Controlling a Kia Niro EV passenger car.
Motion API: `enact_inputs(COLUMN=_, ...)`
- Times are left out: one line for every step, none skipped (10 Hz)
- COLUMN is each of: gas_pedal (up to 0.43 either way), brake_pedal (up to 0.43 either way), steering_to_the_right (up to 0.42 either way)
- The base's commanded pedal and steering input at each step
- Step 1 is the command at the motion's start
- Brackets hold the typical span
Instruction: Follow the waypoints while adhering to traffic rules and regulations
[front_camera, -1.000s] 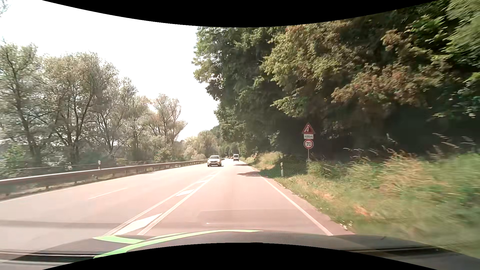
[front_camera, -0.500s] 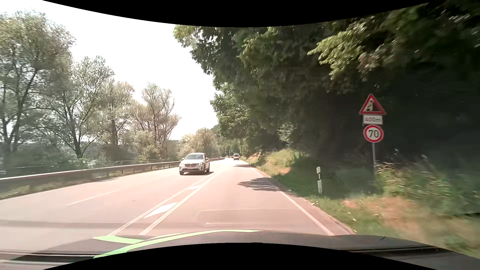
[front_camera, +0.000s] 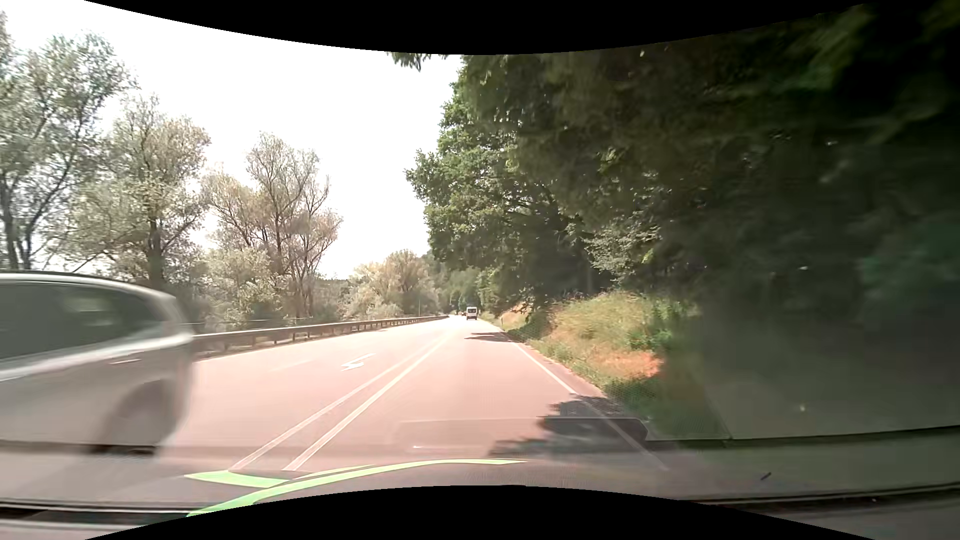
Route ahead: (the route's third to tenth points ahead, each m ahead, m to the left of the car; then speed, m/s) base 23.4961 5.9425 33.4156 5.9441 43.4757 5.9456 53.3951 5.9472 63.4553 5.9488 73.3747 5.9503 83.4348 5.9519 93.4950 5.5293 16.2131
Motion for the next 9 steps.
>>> enact_inputs(gas_pedal=0.421, brake_pedal=0.000, steering_to_the_right=-0.003)
enact_inputs(gas_pedal=0.398, brake_pedal=0.000, steering_to_the_right=-0.004)
enact_inputs(gas_pedal=0.390, brake_pedal=0.000, steering_to_the_right=-0.003)
enact_inputs(gas_pedal=0.370, brake_pedal=0.000, steering_to_the_right=-0.003)
enact_inputs(gas_pedal=0.331, brake_pedal=0.000, steering_to_the_right=-0.003)
enact_inputs(gas_pedal=0.299, brake_pedal=0.000, steering_to_the_right=-0.003)
enact_inputs(gas_pedal=0.268, brake_pedal=0.000, steering_to_the_right=-0.003)
enact_inputs(gas_pedal=0.240, brake_pedal=0.000, steering_to_the_right=-0.003)
enact_inputs(gas_pedal=0.189, brake_pedal=0.000, steering_to_the_right=-0.003)
